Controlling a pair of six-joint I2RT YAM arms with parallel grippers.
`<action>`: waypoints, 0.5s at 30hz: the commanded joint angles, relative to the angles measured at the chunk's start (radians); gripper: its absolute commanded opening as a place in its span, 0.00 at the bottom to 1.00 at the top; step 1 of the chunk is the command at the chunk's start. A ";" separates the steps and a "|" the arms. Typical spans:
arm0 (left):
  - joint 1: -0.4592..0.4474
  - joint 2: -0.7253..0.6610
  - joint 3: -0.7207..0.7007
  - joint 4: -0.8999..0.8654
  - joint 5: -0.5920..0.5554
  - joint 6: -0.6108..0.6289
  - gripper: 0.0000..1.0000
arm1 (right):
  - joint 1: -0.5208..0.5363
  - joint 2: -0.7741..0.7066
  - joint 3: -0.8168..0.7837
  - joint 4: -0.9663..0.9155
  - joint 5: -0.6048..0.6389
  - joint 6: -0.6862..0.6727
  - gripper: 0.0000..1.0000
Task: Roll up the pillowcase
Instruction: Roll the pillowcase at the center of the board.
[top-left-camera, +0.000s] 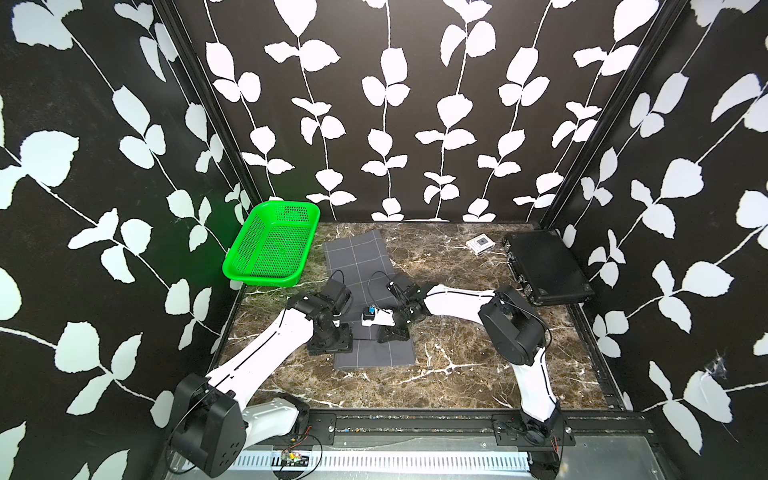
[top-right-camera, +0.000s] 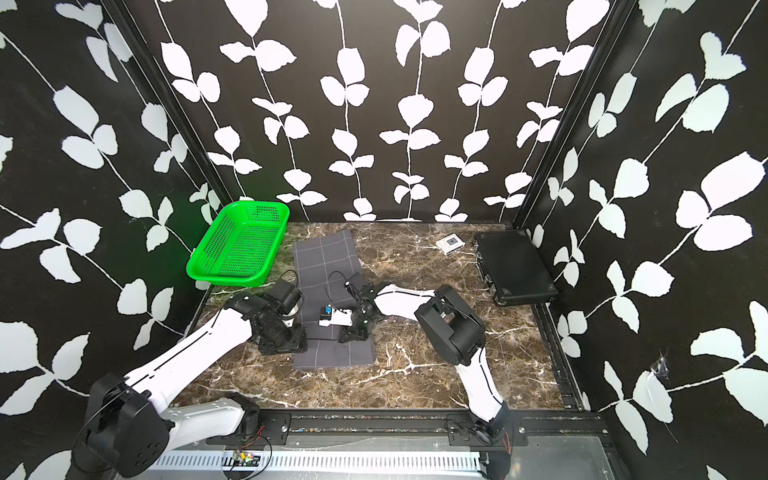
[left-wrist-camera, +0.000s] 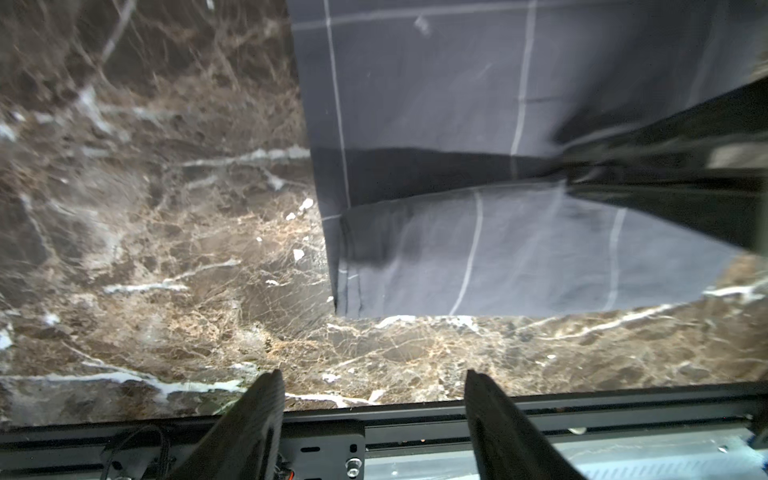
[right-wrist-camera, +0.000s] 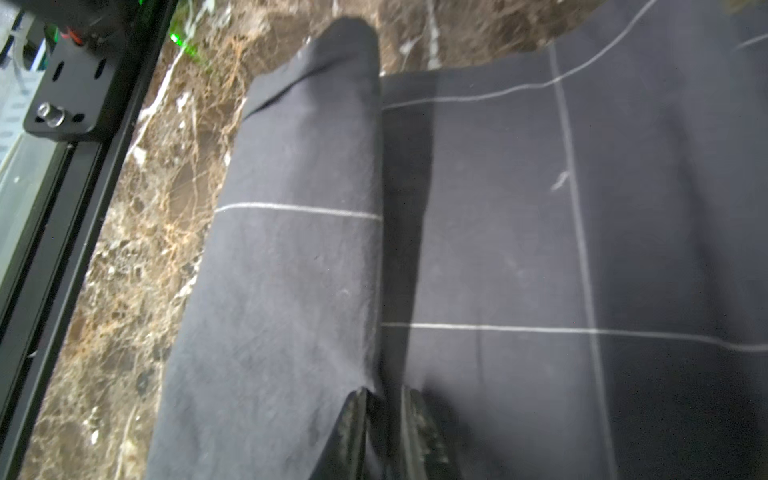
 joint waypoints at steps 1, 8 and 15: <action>-0.002 0.051 -0.003 0.043 -0.026 0.000 0.69 | -0.013 -0.025 -0.042 0.090 -0.042 0.067 0.20; -0.002 0.140 0.016 0.111 -0.099 0.010 0.67 | -0.040 -0.152 -0.132 0.079 0.022 0.089 0.27; -0.001 0.199 -0.022 0.143 -0.161 -0.003 0.62 | -0.055 -0.332 -0.317 0.011 0.170 0.020 0.28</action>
